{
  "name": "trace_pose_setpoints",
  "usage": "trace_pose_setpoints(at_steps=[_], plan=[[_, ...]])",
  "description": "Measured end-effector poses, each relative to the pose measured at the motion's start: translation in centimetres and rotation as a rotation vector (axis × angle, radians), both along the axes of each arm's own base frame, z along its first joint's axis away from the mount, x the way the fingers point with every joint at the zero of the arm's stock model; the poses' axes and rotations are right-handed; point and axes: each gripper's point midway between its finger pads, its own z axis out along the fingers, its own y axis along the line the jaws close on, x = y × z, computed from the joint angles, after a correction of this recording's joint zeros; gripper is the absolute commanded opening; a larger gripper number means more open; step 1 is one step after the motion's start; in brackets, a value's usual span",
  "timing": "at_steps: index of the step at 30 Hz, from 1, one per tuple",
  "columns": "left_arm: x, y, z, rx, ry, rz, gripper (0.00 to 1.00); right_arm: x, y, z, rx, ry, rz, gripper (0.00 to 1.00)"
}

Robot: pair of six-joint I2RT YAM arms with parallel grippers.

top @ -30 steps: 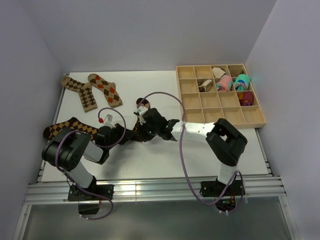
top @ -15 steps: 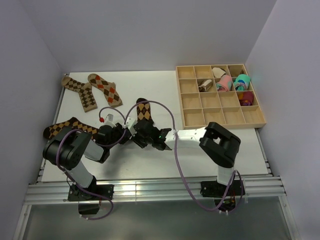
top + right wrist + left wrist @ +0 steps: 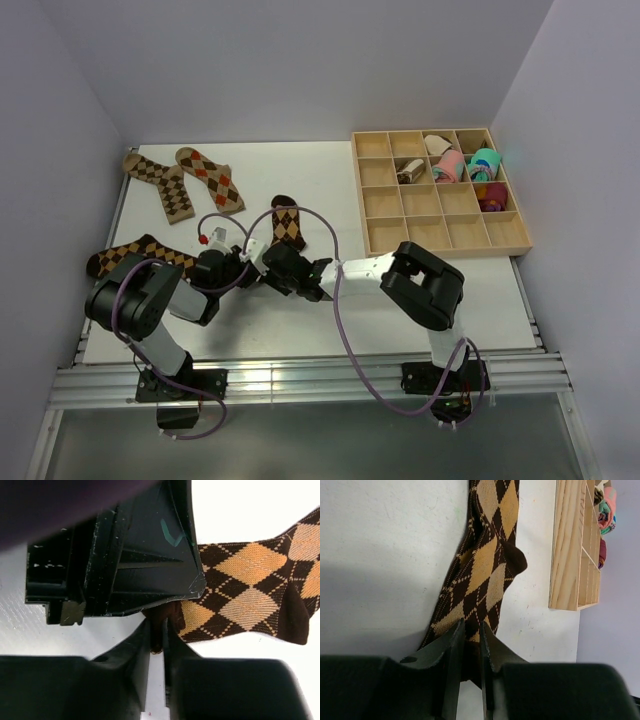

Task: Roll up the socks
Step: Roll the sock at the center of the board.

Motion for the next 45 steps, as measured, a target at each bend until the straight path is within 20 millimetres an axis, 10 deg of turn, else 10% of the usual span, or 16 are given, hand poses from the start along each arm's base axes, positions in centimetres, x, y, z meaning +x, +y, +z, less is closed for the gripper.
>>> trace_pose_setpoints(at_steps=[7,14,21,45], plan=[[-0.3,0.7,1.1,0.021,0.018,0.028,0.35,-0.2,0.7,0.1,0.029,0.051,0.004,0.00],[0.3,4.6,3.8,0.133,0.063,0.228,0.78,-0.9,1.4,0.4,0.108,0.226,-0.034,0.00],[-0.6,6.3,6.8,0.152,0.101,0.323,0.80,-0.8,2.1,0.4,0.228,0.463,-0.125,0.00],[-3.9,7.0,0.5,0.247,0.448,0.350,0.61,-0.6,2.1,0.3,0.546,1.071,-0.216,0.00]])
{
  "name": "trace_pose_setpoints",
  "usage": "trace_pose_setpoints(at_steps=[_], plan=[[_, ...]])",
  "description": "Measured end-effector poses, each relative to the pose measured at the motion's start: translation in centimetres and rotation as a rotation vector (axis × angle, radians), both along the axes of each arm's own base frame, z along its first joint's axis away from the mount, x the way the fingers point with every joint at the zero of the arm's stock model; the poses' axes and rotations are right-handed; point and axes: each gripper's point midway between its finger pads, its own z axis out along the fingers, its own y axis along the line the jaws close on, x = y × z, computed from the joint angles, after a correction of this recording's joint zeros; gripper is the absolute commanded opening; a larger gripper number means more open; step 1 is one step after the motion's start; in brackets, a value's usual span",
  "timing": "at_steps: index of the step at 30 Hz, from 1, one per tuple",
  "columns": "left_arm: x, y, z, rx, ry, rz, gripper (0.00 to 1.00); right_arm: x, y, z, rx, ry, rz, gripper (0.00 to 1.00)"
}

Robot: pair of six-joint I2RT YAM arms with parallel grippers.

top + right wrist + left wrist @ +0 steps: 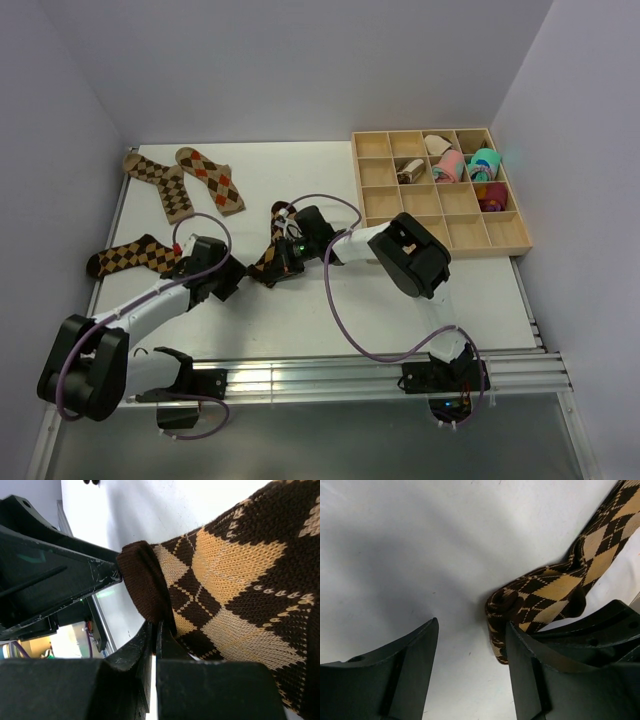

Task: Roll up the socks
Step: Roll the sock at the center of the board.

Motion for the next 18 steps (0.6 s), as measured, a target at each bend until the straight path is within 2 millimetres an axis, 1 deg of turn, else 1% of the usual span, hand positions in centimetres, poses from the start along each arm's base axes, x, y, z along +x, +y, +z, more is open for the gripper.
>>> trace_pose_setpoints(at_steps=[6,12,13,16,18], plan=[[1.3,-0.5,0.4,0.000,-0.002,0.001,0.58,0.0,0.0,0.0,0.001,0.000,0.001,0.00],[1.4,-0.4,-0.6,0.015,0.033,0.007,0.53,0.2,-0.1,0.0,0.006,-0.001,-0.001,0.00],[1.4,-0.4,-0.6,0.016,0.036,0.008,0.50,0.2,-0.1,0.0,0.007,0.000,-0.001,0.00],[1.9,-0.6,-0.6,0.017,0.039,0.008,0.45,0.3,-0.2,0.0,0.010,-0.001,-0.001,0.00],[2.0,-0.7,-0.7,0.020,0.045,0.007,0.45,0.3,-0.2,0.0,0.010,-0.001,-0.003,0.00]])
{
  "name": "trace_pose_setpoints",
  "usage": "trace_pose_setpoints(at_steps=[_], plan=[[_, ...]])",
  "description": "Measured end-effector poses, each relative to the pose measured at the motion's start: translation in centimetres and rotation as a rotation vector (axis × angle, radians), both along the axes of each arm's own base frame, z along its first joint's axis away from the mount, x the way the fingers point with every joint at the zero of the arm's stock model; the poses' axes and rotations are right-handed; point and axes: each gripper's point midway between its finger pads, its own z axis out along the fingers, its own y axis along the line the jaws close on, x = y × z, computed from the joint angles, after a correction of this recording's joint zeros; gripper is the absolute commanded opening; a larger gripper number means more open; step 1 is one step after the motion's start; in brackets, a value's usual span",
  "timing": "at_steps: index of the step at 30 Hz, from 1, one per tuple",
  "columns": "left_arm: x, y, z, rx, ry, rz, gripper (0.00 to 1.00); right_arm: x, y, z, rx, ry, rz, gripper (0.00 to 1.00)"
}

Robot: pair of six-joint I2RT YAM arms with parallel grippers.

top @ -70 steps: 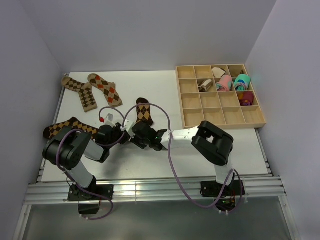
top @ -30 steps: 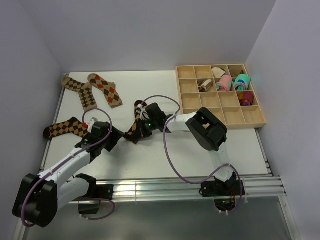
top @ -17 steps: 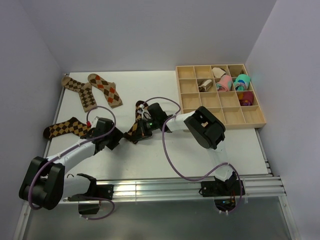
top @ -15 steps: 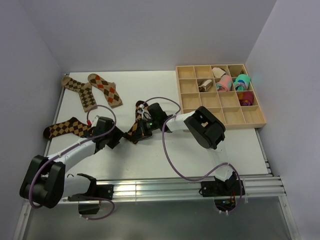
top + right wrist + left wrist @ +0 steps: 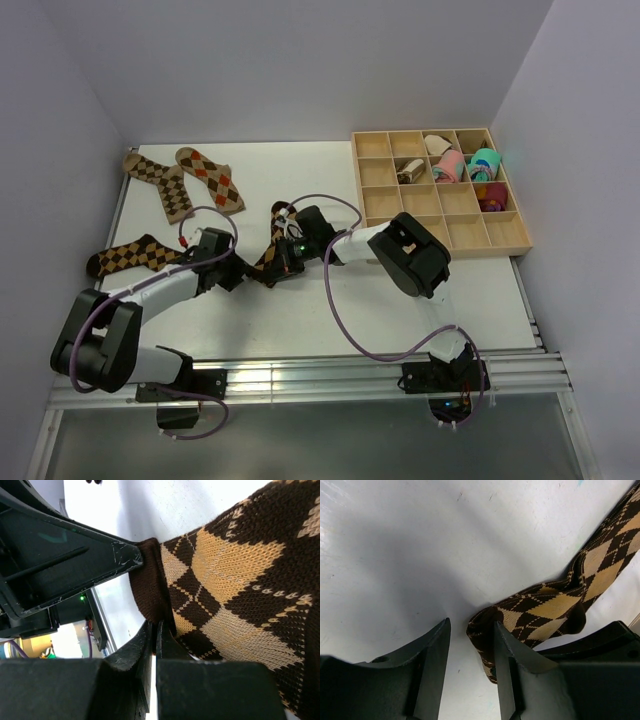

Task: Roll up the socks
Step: Roll the sock at the center of the board.

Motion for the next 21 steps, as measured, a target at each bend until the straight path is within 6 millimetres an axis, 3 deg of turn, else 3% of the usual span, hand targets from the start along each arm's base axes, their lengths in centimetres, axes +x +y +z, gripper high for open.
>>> trace_pose_setpoints(at_steps=[12,17,18,21], plan=[[1.1,-0.6,-0.2,0.006,0.013,-0.007,0.43,0.0,0.0,0.0,0.000,-0.010,0.005,0.00],[1.6,-1.1,-0.5,0.013,0.021,-0.024,0.30,0.0,0.0,-0.1,0.003,-0.014,0.006,0.00],[1.6,-1.2,-0.5,0.014,0.024,-0.026,0.23,0.0,0.0,-0.1,0.004,-0.016,0.007,0.00],[2.0,-1.5,-0.6,0.022,0.033,-0.037,0.11,0.0,-0.1,-0.1,0.005,-0.026,0.008,0.08]])
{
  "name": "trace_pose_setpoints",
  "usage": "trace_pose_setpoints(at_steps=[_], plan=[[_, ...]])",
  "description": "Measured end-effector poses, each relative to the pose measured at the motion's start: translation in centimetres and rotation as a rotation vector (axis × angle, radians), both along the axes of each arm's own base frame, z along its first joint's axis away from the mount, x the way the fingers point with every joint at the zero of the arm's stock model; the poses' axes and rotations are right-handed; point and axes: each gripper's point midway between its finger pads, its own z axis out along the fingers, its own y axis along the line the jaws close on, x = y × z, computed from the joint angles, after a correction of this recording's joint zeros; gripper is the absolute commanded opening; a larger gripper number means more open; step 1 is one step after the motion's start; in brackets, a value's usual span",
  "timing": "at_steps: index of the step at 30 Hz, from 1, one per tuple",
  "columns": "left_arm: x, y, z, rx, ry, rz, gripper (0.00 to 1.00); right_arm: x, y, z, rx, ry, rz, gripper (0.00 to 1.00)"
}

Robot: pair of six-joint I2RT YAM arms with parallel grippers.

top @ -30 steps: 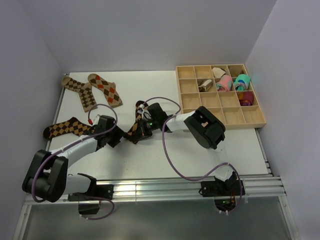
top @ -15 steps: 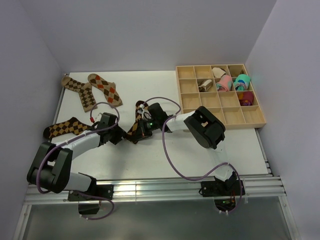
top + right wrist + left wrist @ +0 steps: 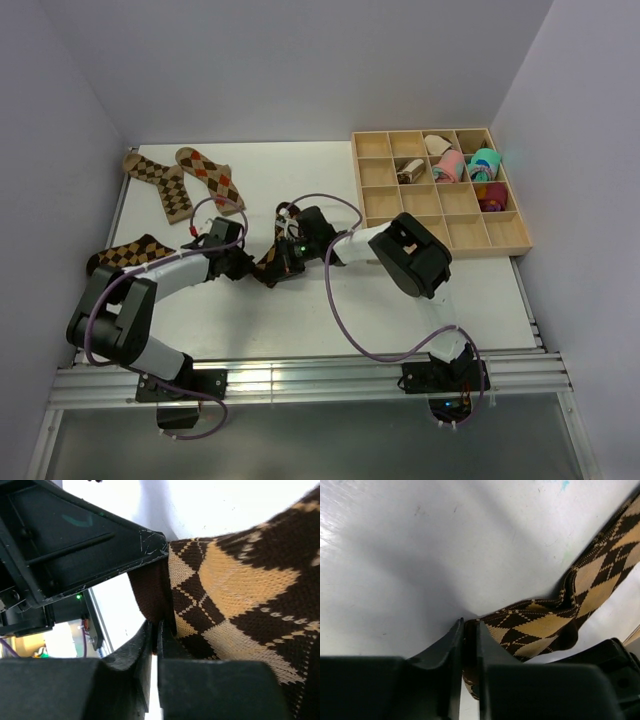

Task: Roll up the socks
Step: Roll the sock at the center of the board.

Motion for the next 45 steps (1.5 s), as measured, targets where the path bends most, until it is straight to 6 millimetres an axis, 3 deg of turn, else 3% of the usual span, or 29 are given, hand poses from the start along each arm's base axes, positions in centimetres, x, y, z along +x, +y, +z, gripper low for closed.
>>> trace_pose_setpoints(at_steps=[3,7,16,21,24,30,36,41,44,45], plan=[[0.1,-0.2,0.1,0.014,0.011,-0.018,0.01,0.1,-0.3,0.1,-0.007,-0.026,-0.006,0.24],[-0.4,-0.5,0.1,0.041,0.045,-0.050,0.00,0.2,-1.2,0.7,-0.035,-0.099,-0.033,0.39],[-0.5,-0.7,0.0,0.115,0.119,-0.118,0.00,0.5,-4.7,3.3,-0.219,-0.504,-0.153,0.38],[-0.3,-1.0,-0.1,0.140,0.150,-0.152,0.00,-1.1,-2.8,6.1,-0.236,-0.782,-0.115,0.40],[-0.1,-1.1,-0.2,0.154,0.166,-0.171,0.00,-2.7,-1.4,6.7,-0.248,-0.915,-0.063,0.43],[-0.1,-1.2,-0.3,0.170,0.188,-0.197,0.00,-3.5,-0.5,5.1,-0.353,-1.085,0.015,0.45],[-0.1,-1.2,-0.3,0.172,0.193,-0.202,0.00,-2.8,-0.4,1.9,-0.505,-1.176,0.063,0.46],[-0.1,-1.2,-0.3,0.173,0.194,-0.206,0.00,-1.8,-0.4,1.3,-0.571,-1.217,0.049,0.44],[-0.1,-1.2,-0.3,0.175,0.193,-0.211,0.01,-1.2,-0.5,0.6,-0.611,-1.230,0.042,0.37],[-0.2,-1.2,-0.3,0.175,0.193,-0.213,0.00,-1.1,-0.6,0.4,-0.624,-1.235,0.043,0.26]])
